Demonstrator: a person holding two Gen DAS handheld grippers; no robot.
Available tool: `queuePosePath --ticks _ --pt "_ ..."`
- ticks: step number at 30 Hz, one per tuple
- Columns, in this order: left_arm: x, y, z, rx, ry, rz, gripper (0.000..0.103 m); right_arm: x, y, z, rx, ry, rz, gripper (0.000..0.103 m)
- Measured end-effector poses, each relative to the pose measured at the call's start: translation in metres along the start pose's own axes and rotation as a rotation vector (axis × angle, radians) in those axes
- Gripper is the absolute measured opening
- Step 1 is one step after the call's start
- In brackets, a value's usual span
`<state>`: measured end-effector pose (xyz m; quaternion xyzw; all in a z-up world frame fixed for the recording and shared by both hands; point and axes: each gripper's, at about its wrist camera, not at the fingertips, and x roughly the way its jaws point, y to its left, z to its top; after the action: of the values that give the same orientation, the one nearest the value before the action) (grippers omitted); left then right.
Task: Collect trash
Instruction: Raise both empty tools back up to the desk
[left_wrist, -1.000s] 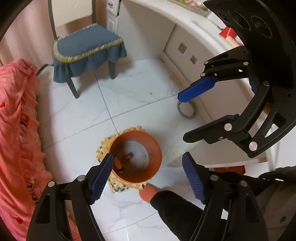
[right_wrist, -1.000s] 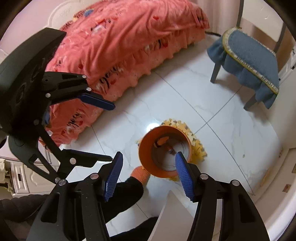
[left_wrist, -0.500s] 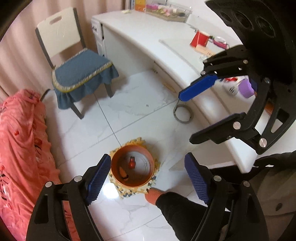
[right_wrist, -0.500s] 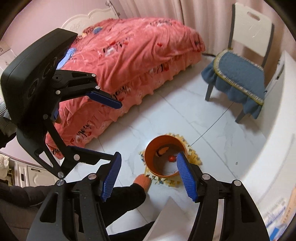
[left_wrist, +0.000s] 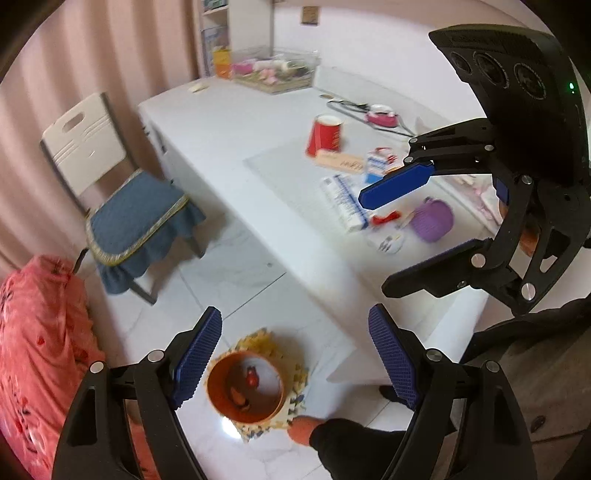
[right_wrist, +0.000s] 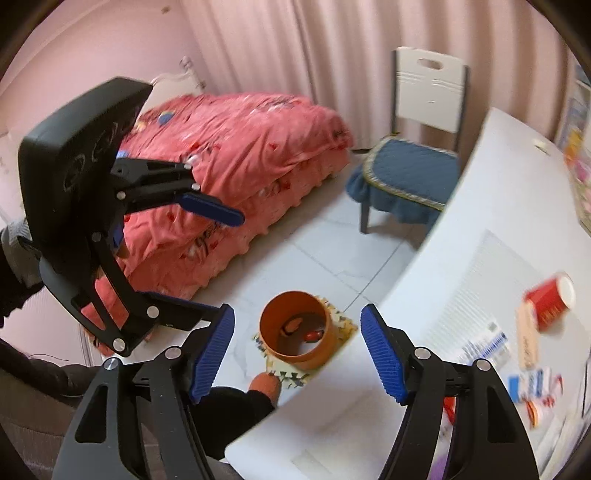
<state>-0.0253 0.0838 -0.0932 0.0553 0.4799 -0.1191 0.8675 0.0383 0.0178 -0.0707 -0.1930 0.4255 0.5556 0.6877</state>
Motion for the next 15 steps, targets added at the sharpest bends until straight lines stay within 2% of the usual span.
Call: queuePosePath --ticks 5,10,15 --pt "0.009 -0.032 0.024 0.080 -0.004 -0.038 0.081 -0.037 -0.027 -0.023 0.065 -0.044 -0.066 0.071" --pt "0.018 -0.058 0.047 0.143 -0.012 -0.081 0.081 -0.078 -0.057 -0.052 0.143 -0.106 -0.146 0.077" --pt "0.034 -0.081 0.069 0.214 -0.010 -0.121 0.081 -0.100 -0.085 -0.079 0.232 -0.128 -0.191 0.077"
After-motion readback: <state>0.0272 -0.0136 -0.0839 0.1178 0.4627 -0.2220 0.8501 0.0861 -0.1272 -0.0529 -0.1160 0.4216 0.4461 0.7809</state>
